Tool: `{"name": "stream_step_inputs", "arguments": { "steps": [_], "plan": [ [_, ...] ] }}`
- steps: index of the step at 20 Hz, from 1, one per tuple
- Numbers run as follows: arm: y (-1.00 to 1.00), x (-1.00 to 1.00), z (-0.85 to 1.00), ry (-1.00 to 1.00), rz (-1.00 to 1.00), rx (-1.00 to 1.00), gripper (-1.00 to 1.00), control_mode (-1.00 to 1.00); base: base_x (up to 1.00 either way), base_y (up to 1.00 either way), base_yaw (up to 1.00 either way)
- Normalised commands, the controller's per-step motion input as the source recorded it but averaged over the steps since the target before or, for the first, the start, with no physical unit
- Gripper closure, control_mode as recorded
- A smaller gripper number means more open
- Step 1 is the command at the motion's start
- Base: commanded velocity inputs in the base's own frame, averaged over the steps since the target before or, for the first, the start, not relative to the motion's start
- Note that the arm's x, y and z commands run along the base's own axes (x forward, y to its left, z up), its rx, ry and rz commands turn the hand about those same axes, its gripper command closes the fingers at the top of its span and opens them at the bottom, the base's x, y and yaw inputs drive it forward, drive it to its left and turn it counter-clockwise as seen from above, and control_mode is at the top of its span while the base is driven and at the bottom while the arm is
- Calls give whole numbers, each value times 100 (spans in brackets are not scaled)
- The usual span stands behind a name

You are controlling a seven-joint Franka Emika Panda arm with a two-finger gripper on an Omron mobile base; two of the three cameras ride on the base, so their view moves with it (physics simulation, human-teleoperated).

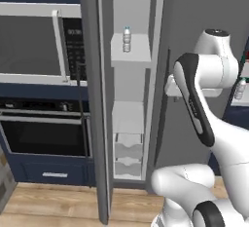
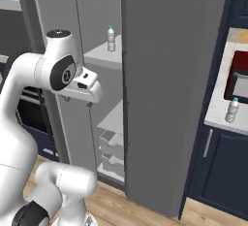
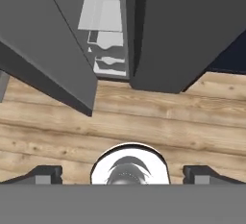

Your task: Take the bottled waters from the counter and place them in the freezer to freeze. Close the freezer door after placing the bottles.

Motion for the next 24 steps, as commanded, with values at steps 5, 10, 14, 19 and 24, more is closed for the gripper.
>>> {"name": "stream_step_inputs", "arguments": {
  "steps": [5,10,14,19,24],
  "plan": [
    [0,0,0,0,0,0,-100,100,-6,-95,-32],
    [0,0,0,0,0,0,-100,100,0,-100,-30],
    [0,0,0,0,0,0,-100,100,32,-92,-23],
    [0,0,0,0,0,0,-100,100,56,-72,-21],
    [0,0,0,0,0,0,-100,100,60,21,-17]
  ]
}}
